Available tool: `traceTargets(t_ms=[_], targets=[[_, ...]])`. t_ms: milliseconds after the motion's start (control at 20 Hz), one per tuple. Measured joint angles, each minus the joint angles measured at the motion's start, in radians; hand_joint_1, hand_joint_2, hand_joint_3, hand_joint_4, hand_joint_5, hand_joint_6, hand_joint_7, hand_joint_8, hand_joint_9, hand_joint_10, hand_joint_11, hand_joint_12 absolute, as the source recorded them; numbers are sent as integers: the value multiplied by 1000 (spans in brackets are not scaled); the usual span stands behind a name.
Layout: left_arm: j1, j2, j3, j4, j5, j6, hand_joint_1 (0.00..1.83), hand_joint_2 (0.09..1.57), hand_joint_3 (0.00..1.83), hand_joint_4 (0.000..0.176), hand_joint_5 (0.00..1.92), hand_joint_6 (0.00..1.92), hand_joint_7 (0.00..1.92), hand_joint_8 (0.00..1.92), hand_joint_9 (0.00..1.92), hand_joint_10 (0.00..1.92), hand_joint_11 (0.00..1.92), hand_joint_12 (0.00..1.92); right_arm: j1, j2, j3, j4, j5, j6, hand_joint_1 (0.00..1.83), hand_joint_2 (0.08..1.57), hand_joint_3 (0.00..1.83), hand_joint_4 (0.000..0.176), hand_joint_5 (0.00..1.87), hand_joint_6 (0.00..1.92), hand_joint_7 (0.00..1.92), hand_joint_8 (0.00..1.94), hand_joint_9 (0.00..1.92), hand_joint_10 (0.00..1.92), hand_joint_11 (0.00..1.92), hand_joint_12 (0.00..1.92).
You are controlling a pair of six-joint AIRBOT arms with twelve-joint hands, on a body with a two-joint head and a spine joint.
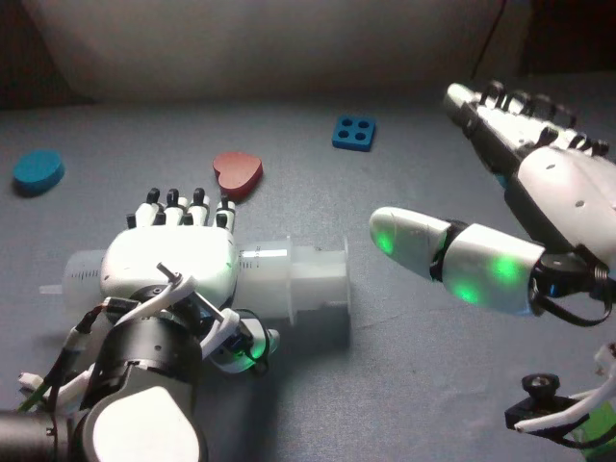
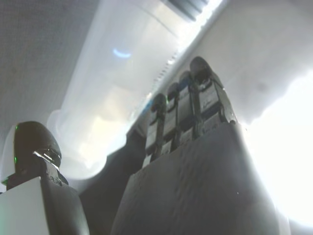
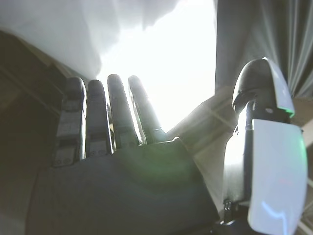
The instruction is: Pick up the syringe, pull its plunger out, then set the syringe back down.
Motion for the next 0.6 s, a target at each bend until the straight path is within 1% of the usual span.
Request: traceTargets(t_ms=[200, 300, 400, 450, 550, 600], targets=[[0, -19, 40, 12, -27, 0, 701, 995, 3, 0, 96, 3, 81, 7, 78, 8, 0, 462, 1, 0, 0, -10, 0, 15, 208, 961, 2, 0, 29, 0, 37, 0, 0, 0, 0, 176], [0, -23, 47, 16, -38, 0, 728, 1000, 2, 0, 111, 3, 105, 6, 96, 6, 0, 509, 1, -1, 0, -10, 0, 27, 203, 964, 1, 0, 22, 3, 37, 0, 0, 0, 0, 251], [0, -28, 63, 23, -55, 0, 735, 1006, 2, 0, 124, 4, 141, 11, 125, 10, 0, 546, 1, -1, 2, -10, 0, 29, 203, 968, 3, 0, 18, 1, 43, 2, 0, 0, 0, 255], [8, -28, 69, 45, -61, 0, 734, 1007, 1, 0, 134, 5, 157, 9, 140, 10, 0, 569, 1, -1, 5, -8, 1, 30, 199, 971, 4, 0, 22, 2, 43, 2, 0, 0, 0, 253], [14, -32, 80, 50, -69, 0, 745, 1014, 1, 0, 207, 10, 230, 9, 194, 9, 0, 650, 0, -2, 5, -8, 2, 36, 192, 976, 6, 0, 22, 2, 43, 2, 0, 0, 0, 252], [19, -35, 84, 52, -72, -2, 770, 1027, 1, 0, 285, 6, 281, 4, 233, 5, 8, 708, 0, -3, 5, -7, 3, 43, 187, 979, 7, 0, 21, 1, 42, 1, 0, 0, 0, 252]])
